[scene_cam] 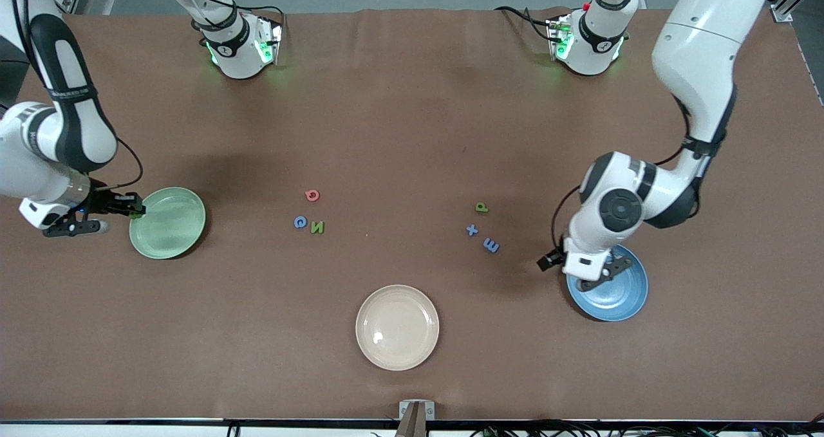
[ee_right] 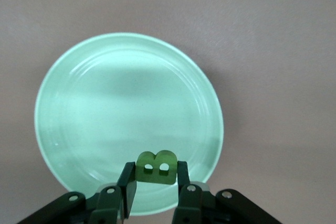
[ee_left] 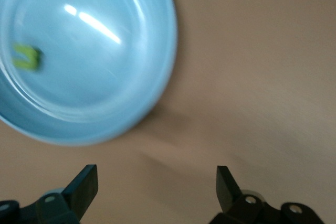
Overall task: Sort upper and lower case letters into plates
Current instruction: 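Place the B on the green plate while the left gripper drops n on blue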
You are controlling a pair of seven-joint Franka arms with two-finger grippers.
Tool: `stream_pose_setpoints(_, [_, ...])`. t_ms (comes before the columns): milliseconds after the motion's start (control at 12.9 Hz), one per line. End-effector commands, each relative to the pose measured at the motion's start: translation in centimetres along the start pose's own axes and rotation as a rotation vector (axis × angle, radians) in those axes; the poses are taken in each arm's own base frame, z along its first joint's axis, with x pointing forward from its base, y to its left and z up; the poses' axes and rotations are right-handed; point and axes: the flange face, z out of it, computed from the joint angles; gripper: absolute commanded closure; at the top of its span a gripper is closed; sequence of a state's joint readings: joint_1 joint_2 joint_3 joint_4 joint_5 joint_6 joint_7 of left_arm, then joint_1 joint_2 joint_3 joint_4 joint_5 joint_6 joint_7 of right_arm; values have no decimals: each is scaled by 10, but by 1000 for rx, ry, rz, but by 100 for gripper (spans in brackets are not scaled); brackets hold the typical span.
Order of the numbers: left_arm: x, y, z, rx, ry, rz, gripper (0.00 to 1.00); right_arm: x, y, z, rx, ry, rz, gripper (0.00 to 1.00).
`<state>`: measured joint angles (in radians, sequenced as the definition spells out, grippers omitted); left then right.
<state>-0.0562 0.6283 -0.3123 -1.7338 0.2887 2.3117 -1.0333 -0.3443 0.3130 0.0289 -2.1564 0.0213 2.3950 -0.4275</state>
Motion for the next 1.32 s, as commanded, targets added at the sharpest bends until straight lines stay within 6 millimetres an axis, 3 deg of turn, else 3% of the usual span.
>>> stream_pose_setpoints(0, [-21, 47, 10, -24, 5, -80, 4, -13, -9, 33, -1, 34, -15, 80])
stream_pose_setpoints(309, [-53, 74, 26, -42, -6, -145, 10, -21, -13, 66, 0, 31, -22, 79])
stream_pose_setpoints(542, [-72, 84, 42, -42, -19, -214, 17, -24, -17, 74, 1, 27, -25, 74])
stream_pose_setpoints(619, [-79, 87, 47, -36, -24, -224, 19, -24, -19, 75, 4, 21, -26, 68])
stream_pose_setpoints(696, [-80, 87, 50, -31, -28, -235, 24, -22, -26, 74, 8, 10, -34, 26])
stream_pose_setpoints(774, [-82, 87, 52, -28, -30, -249, 32, -18, -32, 66, 11, 0, -41, 1])
stream_pose_setpoints(928, [-89, 90, 53, -24, -32, -253, 49, -2, -50, 11, 28, -46, -45, 0])
stream_pose_setpoints(1006, [-90, 90, 53, -24, -32, -260, 60, 11, -68, -27, 36, -89, -12, 0])
stream_pose_setpoints(1160, [-88, 90, 48, -28, -27, -262, 88, 33, -119, -81, 35, -153, 12, 0])
stream_pose_setpoints(1238, [-85, 89, 45, -30, -25, -258, 95, 40, -146, -94, 24, -167, 31, 0])
